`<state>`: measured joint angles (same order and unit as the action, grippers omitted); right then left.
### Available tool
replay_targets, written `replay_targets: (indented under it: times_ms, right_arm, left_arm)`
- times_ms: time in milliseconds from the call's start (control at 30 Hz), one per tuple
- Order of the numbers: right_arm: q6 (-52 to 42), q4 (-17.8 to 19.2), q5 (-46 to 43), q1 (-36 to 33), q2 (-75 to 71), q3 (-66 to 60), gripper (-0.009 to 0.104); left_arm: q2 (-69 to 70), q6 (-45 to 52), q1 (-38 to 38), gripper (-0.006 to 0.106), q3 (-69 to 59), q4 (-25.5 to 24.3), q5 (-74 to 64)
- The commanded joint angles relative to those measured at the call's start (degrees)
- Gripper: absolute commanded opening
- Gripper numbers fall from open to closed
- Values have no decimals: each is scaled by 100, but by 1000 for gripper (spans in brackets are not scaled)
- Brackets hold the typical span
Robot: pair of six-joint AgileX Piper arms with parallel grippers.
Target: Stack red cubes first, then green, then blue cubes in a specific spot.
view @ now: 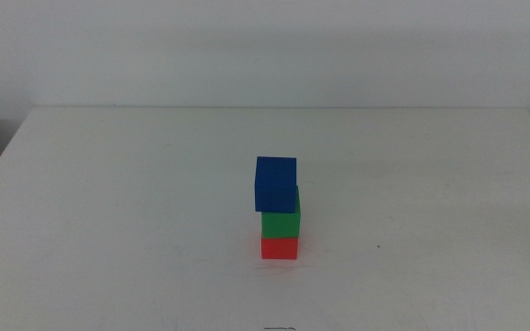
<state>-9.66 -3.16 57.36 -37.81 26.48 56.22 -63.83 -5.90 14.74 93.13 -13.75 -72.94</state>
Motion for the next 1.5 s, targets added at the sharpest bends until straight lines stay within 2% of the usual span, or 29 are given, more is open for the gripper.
replay_targets:
  times_ms: [0, 133, 500, 700, 1033, 1200, 1267, 1367, 1467]
  right_arm:
    - [-54, 45, -395, 32, 82, 125, 82]
    - [-54, 45, -395, 32, 82, 125, 82]
    - [-54, 45, -395, 32, 82, 125, 82]
    - [-54, 45, -395, 32, 82, 125, 82]
    - [-54, 149, -429, 32, 76, 41, 82]
    - [-54, 1066, -1433, 164, -148, -423, 82]
    - [-54, 1282, -1866, 316, -240, -689, 82]
    - [-54, 1209, -2304, 623, -389, -1206, 82]
    - [-54, 839, -2681, 1062, -540, -1889, 82]
  left_arm:
    - [431, 324, -473, 89, -32, 284, 225]
    - [724, 325, -991, 89, -76, 254, 220]
    - [938, 325, -1026, 88, -76, 85, 210]
    - [1363, 325, -1026, 88, -292, 512, 366]
    - [2944, 325, -1026, 88, -2622, 614, 1838]
    - [4021, 325, -1026, 88, -4089, 608, 2830]
    - [4498, 325, -1026, 88, -4697, 608, 3185]
    - [5095, 325, -1026, 88, -5496, 594, 3720]
    - [5663, 325, -1026, 88, -6245, 590, 4234]
